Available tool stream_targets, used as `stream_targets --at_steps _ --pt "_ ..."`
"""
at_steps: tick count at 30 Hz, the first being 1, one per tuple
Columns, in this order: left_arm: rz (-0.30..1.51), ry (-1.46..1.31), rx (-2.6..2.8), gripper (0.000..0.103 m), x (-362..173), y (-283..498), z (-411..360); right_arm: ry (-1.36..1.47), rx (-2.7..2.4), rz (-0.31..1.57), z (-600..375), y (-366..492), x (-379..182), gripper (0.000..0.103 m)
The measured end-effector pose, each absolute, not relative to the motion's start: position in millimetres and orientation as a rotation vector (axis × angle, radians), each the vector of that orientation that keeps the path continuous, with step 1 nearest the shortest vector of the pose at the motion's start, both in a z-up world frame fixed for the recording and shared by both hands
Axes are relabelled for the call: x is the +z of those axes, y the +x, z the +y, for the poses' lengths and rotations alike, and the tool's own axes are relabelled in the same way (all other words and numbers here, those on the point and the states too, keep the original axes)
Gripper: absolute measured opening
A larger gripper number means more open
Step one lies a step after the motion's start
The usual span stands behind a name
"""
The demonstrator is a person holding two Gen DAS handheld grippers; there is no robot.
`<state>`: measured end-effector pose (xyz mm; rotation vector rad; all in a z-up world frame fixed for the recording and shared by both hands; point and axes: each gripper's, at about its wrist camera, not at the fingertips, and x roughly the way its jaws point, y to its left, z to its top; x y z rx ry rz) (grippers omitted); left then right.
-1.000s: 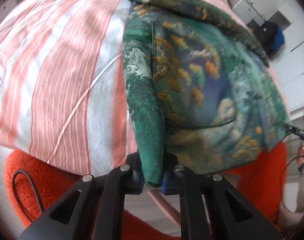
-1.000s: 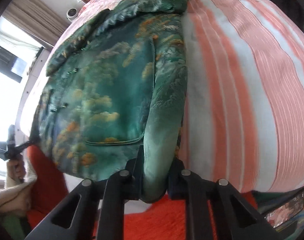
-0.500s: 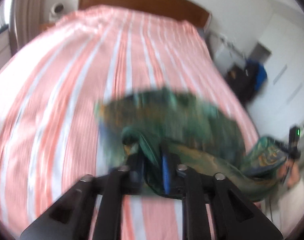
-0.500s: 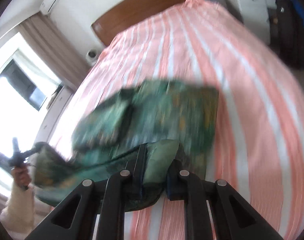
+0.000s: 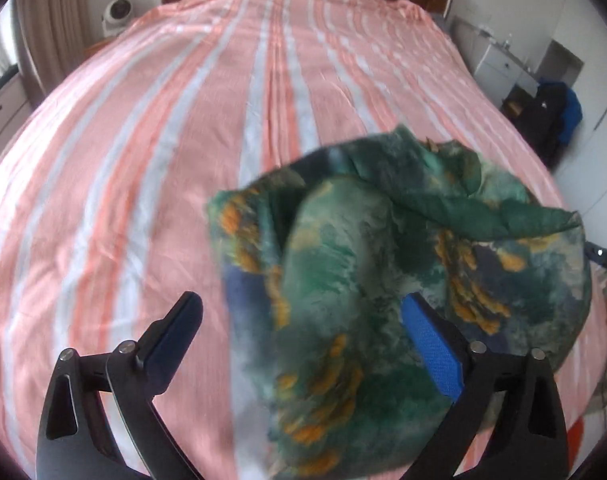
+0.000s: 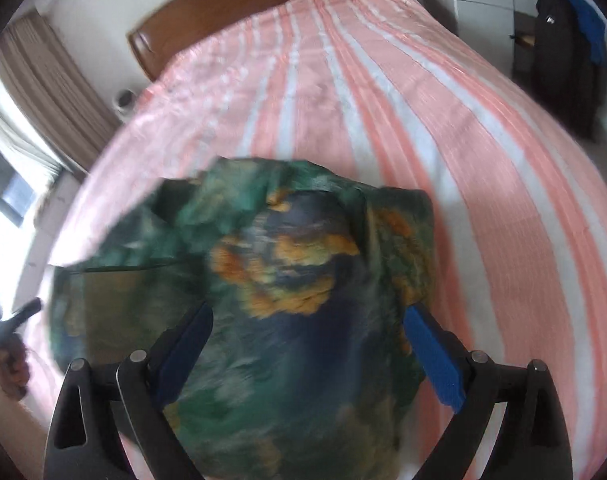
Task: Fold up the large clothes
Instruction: 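Fold the held hem up over the jacket toward the collar with both grippers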
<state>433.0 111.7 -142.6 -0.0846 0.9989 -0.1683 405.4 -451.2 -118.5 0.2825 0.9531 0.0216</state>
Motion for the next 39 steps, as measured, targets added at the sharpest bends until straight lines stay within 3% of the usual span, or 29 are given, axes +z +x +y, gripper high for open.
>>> stream_targets --at_steps 1,2,3,5,12,17,21,24,25,27,32,39 --pt "0.999 -0.064 -0.179 0.049 -146.3 433.6 104.4 0.284 0.014 0.975 -449.0 412.8 -127.0 0.096" --pt "1.016 -0.037 -0.180 0.011 -149.4 433.2 96.8 0.282 0.023 0.988 -447.5 414.2 -134.4 0.089" --pt "1.021 -0.013 -0.167 0.011 -149.3 431.1 93.0 0.260 0.032 0.998 -443.2 417.0 -139.3 0.055" --pt "0.959 0.073 -0.147 0.009 -132.9 415.6 85.0 0.126 -0.047 0.968 -428.8 411.9 -136.3 0.018" --pt "0.733 0.092 -0.116 0.009 -52.0 429.8 91.0 -0.117 -0.065 0.725 -398.2 391.0 -46.4 0.015" --pt "0.675 0.074 0.024 0.009 -68.6 504.7 84.8 -0.101 -0.139 0.584 -403.3 440.5 -15.5 0.015" --pt "0.768 0.190 0.096 0.010 -147.4 557.0 74.6 -0.079 -0.168 0.611 -412.8 496.6 -56.3 0.015" --pt "0.842 0.252 0.083 0.013 -217.9 563.0 69.8 -0.134 -0.172 0.778 -415.5 533.8 -136.1 0.018" --pt "0.811 0.232 0.082 0.013 -223.5 560.0 70.4 -0.109 -0.147 0.851 -419.9 540.7 -171.5 0.019" --pt "0.778 0.175 0.070 0.015 -222.9 559.4 77.6 -0.044 -0.142 0.804 -426.8 535.4 -196.3 0.020" --pt "0.826 0.010 -0.004 0.022 -225.9 566.1 103.0 0.006 -0.137 0.747 -437.8 528.1 -197.8 0.025" --pt "0.815 0.049 0.029 0.025 -227.7 567.9 93.3 0.004 -0.144 0.734 -433.5 523.7 -195.6 0.025"
